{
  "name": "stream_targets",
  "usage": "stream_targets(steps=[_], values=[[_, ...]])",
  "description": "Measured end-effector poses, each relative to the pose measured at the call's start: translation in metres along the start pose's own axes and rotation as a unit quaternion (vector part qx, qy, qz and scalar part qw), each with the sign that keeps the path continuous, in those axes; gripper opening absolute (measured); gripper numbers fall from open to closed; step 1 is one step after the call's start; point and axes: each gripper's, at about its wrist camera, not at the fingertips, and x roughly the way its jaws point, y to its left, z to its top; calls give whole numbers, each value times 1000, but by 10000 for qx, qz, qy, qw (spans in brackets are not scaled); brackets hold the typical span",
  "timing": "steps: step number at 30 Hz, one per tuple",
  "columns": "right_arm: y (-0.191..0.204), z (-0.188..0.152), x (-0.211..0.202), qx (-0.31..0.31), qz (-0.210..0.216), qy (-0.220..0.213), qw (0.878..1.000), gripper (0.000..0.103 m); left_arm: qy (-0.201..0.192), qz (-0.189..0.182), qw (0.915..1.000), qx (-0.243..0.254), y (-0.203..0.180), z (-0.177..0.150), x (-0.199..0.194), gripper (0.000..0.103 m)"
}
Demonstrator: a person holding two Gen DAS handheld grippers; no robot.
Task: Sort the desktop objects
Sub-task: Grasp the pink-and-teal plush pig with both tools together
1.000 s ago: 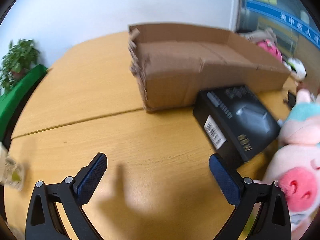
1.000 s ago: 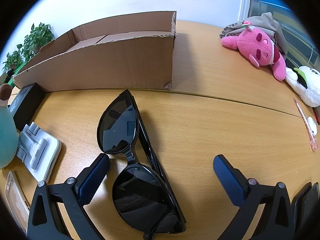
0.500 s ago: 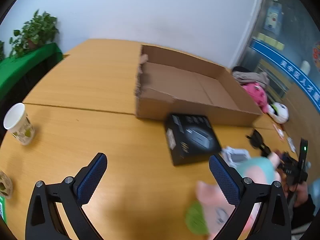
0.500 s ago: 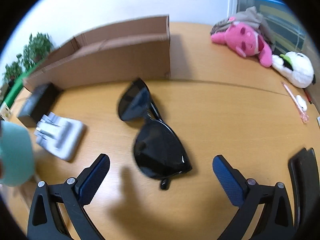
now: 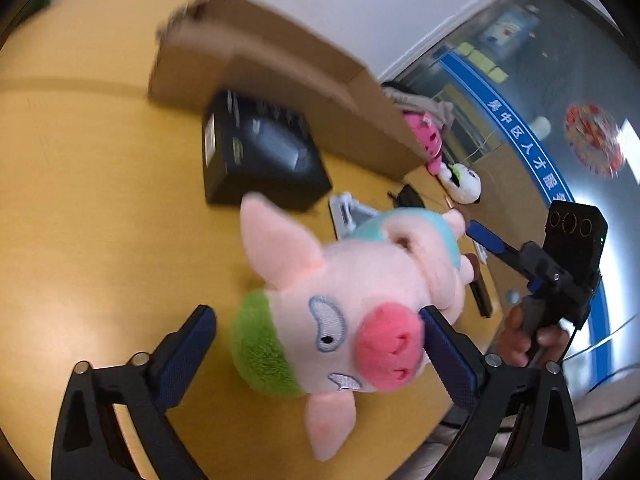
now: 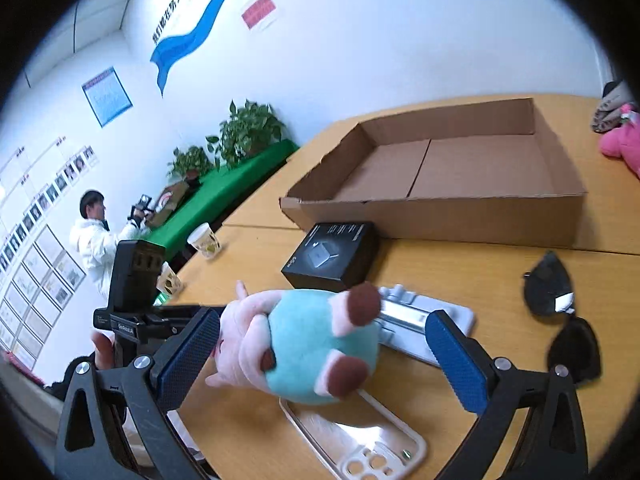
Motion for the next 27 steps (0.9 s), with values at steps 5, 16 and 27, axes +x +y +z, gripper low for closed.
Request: stream_targets(steps=[5,16,27], values=[[3,2,35,-5,-395,579,9975,87,16,-283,9994,-198,-6,2,10,91],[-9,-6,51,86,-503,896,9947,56,16,-297,9991,-289,-14,12,16,84],[4,6,42,-275,-848,681,9937,45,-263,-117,9994,-197,-33,32,9,80]])
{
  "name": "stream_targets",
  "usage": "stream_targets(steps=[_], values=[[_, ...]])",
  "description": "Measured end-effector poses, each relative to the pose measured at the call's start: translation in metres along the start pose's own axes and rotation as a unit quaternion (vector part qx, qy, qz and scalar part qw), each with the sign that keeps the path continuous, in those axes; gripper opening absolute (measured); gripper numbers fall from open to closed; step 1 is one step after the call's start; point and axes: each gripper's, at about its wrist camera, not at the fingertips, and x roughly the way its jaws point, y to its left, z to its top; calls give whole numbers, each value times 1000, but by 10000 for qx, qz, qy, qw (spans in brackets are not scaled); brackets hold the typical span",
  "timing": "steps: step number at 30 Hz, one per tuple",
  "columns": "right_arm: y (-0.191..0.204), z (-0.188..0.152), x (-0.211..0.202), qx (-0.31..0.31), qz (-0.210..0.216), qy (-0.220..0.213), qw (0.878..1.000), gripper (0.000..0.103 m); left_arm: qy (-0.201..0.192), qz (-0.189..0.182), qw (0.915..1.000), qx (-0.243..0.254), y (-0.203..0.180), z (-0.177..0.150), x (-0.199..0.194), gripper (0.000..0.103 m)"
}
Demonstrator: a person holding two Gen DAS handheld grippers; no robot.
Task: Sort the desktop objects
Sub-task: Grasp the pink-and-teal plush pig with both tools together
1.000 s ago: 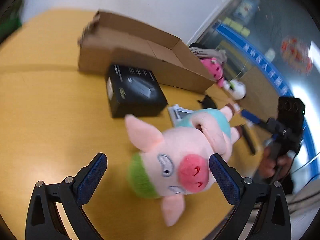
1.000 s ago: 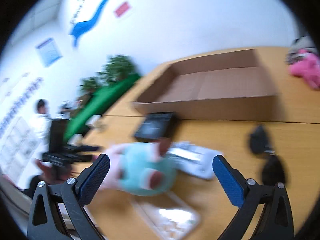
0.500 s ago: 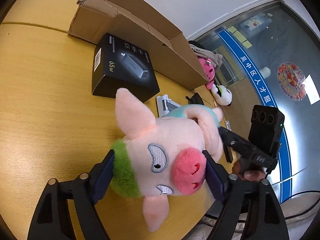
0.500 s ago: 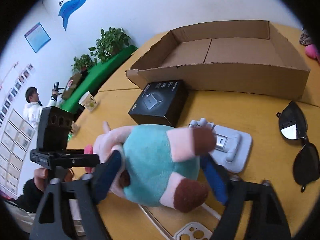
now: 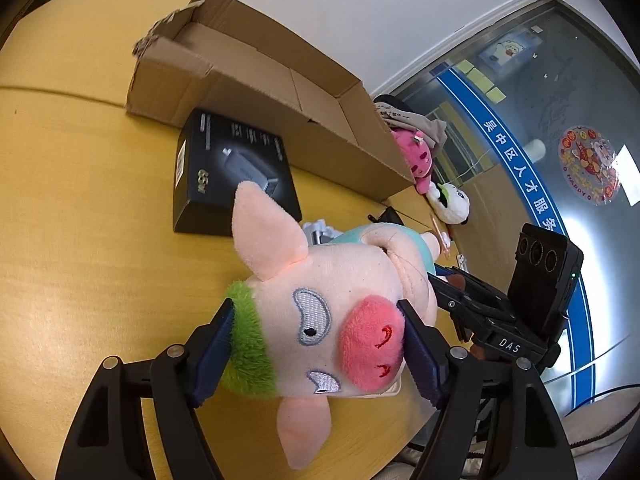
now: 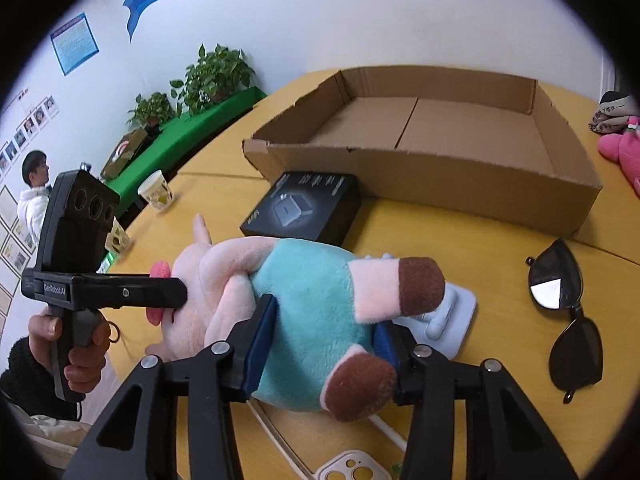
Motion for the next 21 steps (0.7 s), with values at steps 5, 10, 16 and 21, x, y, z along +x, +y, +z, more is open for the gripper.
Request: stream_targets(steps=[5,10,16,21], values=[[-3,8,-3,26,-2,-141,9999,45,-88,76,9998,131,-1,9,-2,80],[-16,1,14,167,-11,184,9997,46,147,243,9995,137,11,8,21,79],[-15,3,15,6,-128,218,9997,43,137,229,9993,253,10,11,21,75],[-9,16,9,2,-134,89,9999,40,-89,308,9977,597,-6,22,2,73]])
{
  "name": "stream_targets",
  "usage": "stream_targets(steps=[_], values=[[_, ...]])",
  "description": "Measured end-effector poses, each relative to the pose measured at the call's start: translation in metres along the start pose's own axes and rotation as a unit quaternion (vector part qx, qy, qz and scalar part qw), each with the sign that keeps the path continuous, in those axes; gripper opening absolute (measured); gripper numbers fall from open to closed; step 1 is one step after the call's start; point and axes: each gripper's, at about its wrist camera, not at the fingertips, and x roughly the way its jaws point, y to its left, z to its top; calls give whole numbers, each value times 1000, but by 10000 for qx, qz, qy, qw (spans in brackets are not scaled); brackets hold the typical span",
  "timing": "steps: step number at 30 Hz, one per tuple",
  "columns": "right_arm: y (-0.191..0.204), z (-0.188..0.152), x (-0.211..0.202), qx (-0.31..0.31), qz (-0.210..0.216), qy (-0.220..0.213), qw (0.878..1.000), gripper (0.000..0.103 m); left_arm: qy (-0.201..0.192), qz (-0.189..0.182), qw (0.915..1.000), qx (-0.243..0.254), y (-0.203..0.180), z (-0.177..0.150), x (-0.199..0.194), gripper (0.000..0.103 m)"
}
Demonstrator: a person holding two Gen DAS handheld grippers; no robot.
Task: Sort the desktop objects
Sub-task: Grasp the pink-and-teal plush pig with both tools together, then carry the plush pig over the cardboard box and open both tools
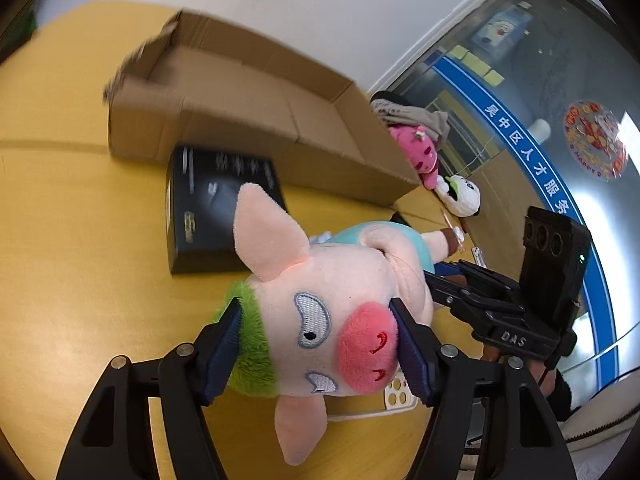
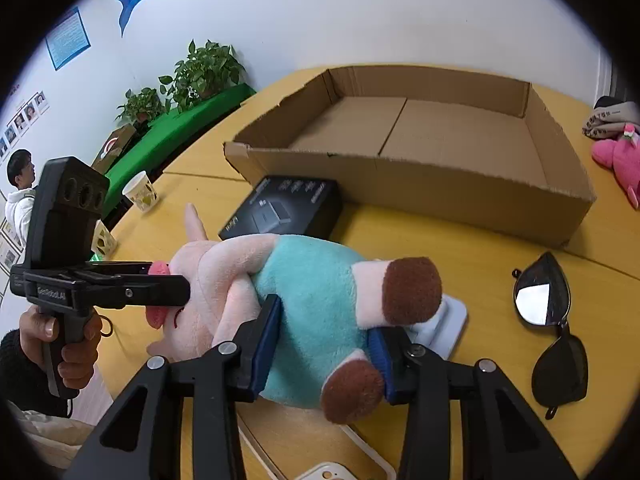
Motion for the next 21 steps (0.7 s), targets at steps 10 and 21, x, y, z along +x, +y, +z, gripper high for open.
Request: stream_targets(steps=[10,21], values=[[7,77,-35,-402,-280,-1005,9937,39,-878,-38,9923,870,-32,86,-36,73],[-3,166,-27,-733,-547,-1773,9799,39,-1584,436,9741,1556,-46,180,-37,73]])
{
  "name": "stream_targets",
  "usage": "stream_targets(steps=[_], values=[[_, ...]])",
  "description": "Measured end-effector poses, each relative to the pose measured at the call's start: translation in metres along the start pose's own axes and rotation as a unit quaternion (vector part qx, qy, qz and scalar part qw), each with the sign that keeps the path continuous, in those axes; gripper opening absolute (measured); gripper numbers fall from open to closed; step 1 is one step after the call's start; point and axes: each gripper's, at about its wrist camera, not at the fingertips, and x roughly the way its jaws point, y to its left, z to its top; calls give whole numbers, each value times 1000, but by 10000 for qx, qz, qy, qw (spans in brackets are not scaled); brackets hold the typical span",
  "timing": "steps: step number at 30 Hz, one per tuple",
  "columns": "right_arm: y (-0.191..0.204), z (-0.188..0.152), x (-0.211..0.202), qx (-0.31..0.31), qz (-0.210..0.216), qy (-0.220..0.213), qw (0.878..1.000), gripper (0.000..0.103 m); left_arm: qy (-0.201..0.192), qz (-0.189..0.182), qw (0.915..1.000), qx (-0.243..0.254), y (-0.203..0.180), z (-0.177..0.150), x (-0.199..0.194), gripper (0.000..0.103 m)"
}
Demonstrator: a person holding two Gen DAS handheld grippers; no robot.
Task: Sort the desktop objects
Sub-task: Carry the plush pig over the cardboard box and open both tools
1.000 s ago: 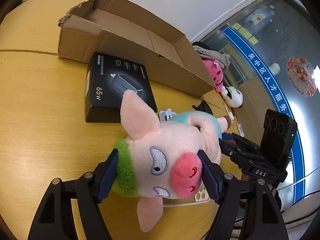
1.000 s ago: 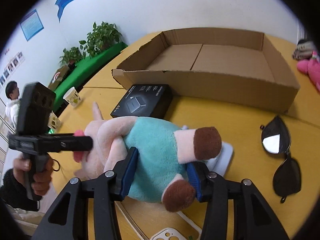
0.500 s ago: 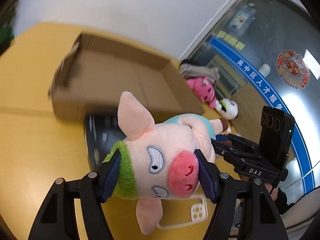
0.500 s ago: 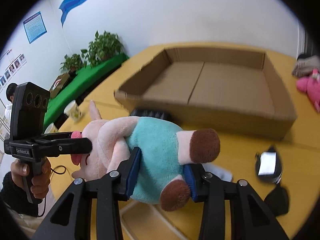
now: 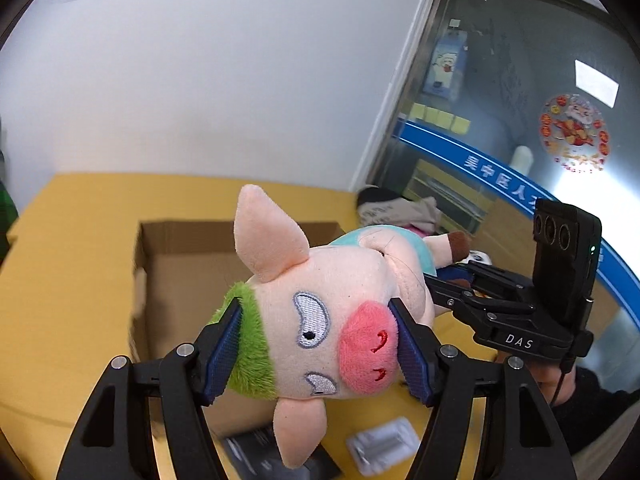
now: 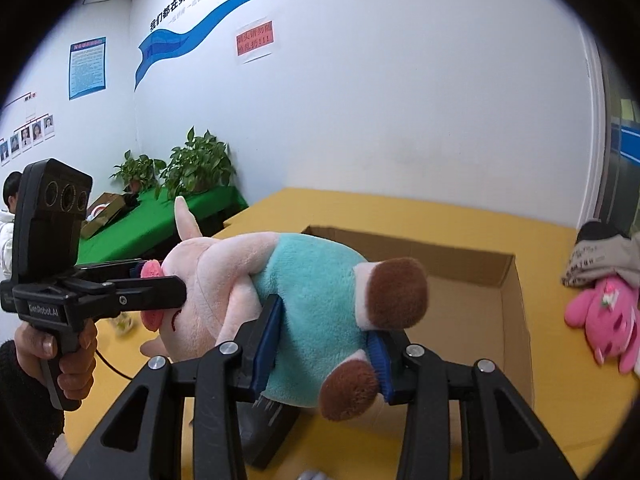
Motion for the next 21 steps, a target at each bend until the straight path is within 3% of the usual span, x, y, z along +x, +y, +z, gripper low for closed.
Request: stream_targets(steps=[6,11,17,21], values=[[-12,52,42,-155,2,-147,9998,38,-254,158,9995,80,24,56,24,73],[-37,83,89,10,10,-312,9995,38,-121,288,9993,191,45,97,77,73],[-80,66,178,718,4,-360,9968,38,306,579,9978,-50,85,103,158,73],[-102,39,240,1329,-113,-106,9910,38,666,947,9926,-367,119,87,213,73]])
